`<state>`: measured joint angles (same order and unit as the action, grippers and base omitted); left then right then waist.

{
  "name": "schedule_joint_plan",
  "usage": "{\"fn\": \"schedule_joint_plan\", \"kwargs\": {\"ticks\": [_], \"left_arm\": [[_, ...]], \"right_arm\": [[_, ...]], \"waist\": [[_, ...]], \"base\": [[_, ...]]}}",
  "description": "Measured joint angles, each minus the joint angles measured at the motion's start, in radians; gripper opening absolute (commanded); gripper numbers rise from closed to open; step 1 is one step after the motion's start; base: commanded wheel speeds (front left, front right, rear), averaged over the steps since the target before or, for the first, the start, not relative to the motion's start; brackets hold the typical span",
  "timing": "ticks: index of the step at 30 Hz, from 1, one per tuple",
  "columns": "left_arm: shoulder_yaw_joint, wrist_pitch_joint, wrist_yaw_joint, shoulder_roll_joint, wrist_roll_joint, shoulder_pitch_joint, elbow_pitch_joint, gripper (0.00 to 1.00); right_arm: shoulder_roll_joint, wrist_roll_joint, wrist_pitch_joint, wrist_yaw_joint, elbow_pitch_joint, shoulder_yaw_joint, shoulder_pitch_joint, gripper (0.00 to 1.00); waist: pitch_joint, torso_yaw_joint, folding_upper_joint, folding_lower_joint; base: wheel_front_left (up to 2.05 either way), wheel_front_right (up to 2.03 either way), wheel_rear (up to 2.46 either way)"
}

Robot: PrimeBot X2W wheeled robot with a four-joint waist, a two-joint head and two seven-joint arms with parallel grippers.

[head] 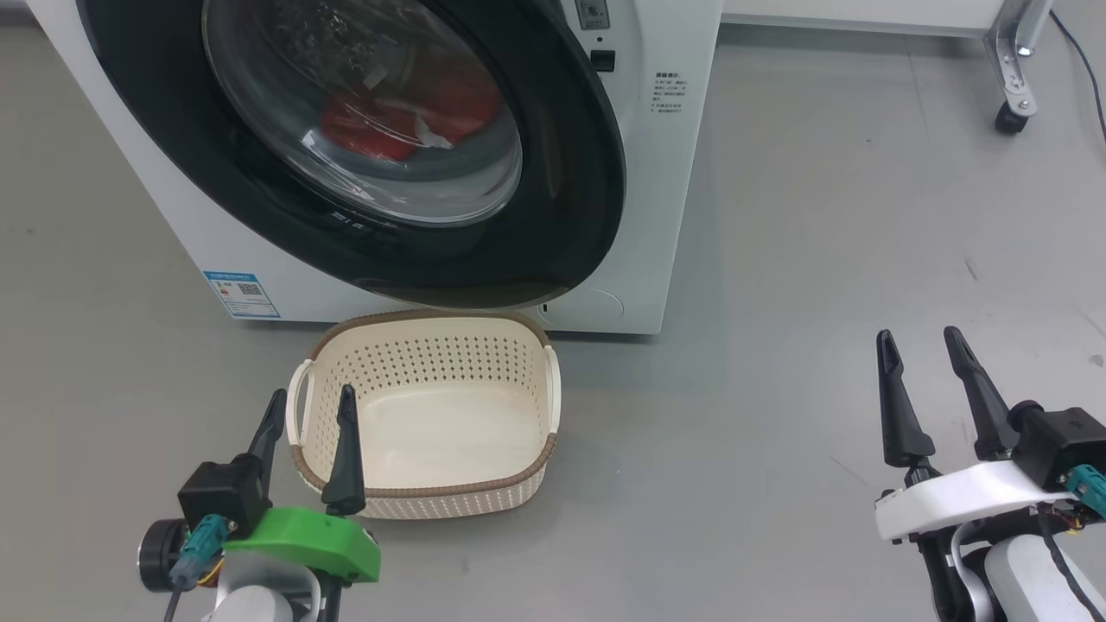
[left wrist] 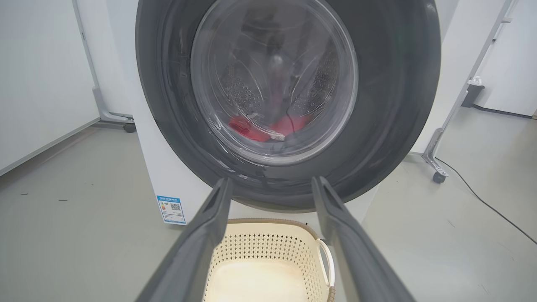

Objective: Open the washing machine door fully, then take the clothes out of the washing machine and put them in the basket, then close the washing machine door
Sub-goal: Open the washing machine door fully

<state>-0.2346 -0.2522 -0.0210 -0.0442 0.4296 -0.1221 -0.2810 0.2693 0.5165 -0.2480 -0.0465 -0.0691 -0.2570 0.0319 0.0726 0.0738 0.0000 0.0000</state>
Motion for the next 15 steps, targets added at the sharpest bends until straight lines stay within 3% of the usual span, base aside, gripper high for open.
{"fn": "schedule_joint_plan", "kwargs": {"ticks": [15], "left_arm": [[-0.032, 0.0, 0.008, 0.002, -0.009, -0.006, 0.017, 1.0]], "right_arm": [[-0.003, 0.125, 0.044, 0.048, 0.03, 0.057, 0.116, 1.0]], "waist": [[0.08, 0.02, 0.0, 0.0001]], "base": [[0.0, 0.0, 0.0]]}}
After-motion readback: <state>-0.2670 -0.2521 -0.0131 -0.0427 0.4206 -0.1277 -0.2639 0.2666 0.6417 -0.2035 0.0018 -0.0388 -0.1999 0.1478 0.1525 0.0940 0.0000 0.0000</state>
